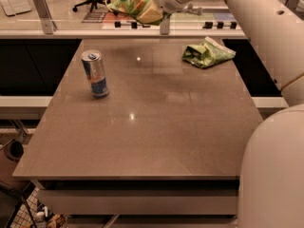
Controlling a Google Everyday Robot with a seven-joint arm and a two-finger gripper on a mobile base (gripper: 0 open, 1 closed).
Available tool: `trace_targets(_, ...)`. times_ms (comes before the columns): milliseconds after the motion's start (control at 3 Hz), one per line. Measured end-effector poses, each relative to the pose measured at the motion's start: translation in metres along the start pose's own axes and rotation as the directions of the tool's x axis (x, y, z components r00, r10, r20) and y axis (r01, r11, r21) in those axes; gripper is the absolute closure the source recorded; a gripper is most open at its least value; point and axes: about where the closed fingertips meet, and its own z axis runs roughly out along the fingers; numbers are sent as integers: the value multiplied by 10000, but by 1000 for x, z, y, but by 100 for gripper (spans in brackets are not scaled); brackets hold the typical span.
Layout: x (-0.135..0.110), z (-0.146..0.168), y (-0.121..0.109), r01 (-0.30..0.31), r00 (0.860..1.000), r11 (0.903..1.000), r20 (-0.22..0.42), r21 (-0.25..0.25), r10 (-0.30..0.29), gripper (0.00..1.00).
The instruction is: Pick green rice chip bag
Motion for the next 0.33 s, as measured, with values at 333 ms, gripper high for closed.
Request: trace_targets(333, 0, -1, -1, 1, 10000, 10000, 3, 15, -1, 100)
